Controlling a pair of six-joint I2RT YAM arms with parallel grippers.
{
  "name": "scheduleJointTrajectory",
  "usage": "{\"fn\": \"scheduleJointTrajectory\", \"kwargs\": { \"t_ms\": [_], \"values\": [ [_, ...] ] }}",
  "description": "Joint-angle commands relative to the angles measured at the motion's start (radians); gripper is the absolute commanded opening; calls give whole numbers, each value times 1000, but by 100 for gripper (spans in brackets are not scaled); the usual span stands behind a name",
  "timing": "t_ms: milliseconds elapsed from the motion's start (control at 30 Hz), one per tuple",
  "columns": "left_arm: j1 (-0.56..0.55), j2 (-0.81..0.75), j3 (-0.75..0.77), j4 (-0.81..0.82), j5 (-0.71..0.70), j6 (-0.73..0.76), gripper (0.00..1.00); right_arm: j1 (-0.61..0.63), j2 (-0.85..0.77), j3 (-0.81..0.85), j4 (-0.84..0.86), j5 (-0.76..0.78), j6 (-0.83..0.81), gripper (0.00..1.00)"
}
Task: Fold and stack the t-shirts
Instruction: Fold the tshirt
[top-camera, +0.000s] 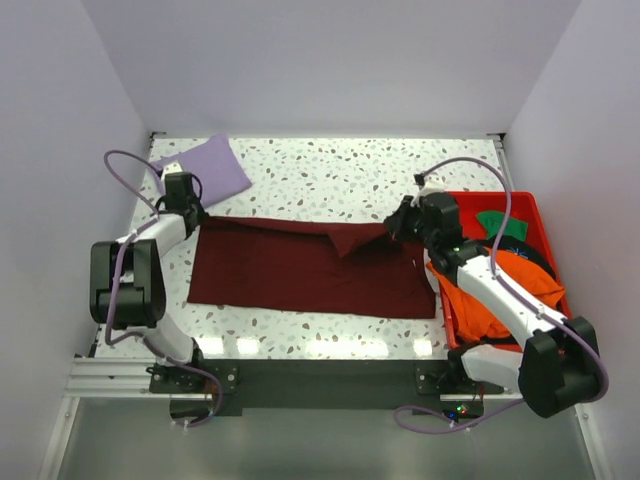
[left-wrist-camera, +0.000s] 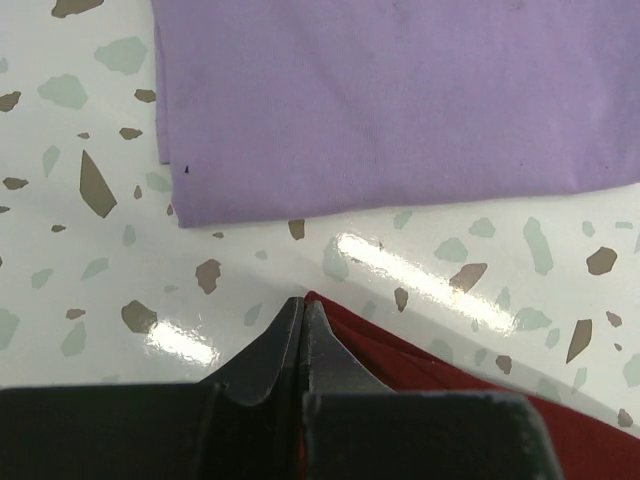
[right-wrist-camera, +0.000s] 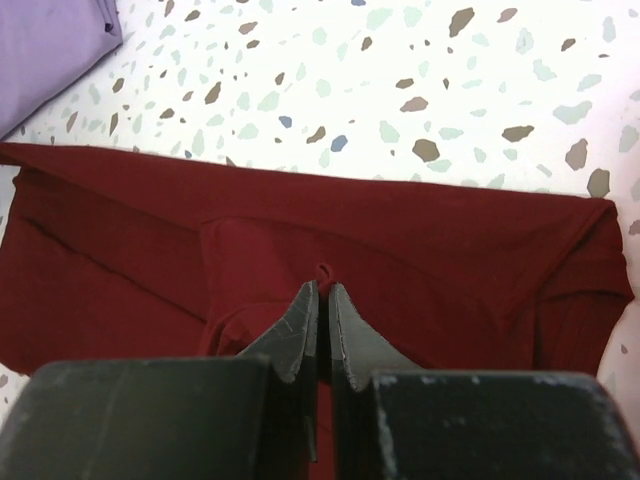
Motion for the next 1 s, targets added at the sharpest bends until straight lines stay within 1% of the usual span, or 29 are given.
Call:
{"fn": "scheduleJointTrajectory", "kwargs": {
  "t_ms": [0, 300, 600, 667, 700, 733, 767, 800, 867, 933, 967],
  "values": [
    [0, -79, -49, 71, -23, 32, 0, 20, -55, -32, -32, 36, 13, 0],
    [-2, -171, -141, 75, -10, 28, 0, 50, -182, -134, -75, 65, 39, 0],
    [-3, -245, -216, 59, -6, 17, 4, 64, -279, -184, -144, 70, 51, 0],
    [-3, -274, -235, 36, -20, 8, 7, 70, -294, -198, -157, 65, 53, 0],
    [-3, -288, -243, 29, -26, -3, 13, 75, -299, -204, -158, 64, 54, 0],
    [-3, -304, -253, 18, -49, -9, 22, 87, -303, -209, -161, 65, 56, 0],
    [-3, -347, -276, 15, -60, -12, 25, 92, -306, -218, -164, 68, 57, 0],
    [-3, -372, -287, 10, -74, -24, 36, 99, -305, -223, -167, 70, 59, 0],
    [-3, -447, -315, 7, -103, -35, 53, 113, -306, -235, -177, 80, 62, 0],
    [-11, -493, -333, 7, -114, -52, 65, 118, -308, -241, -187, 88, 66, 0],
    [-17, -510, -344, 7, -117, -55, 66, 119, -309, -241, -190, 94, 70, 0]
  ]
}}
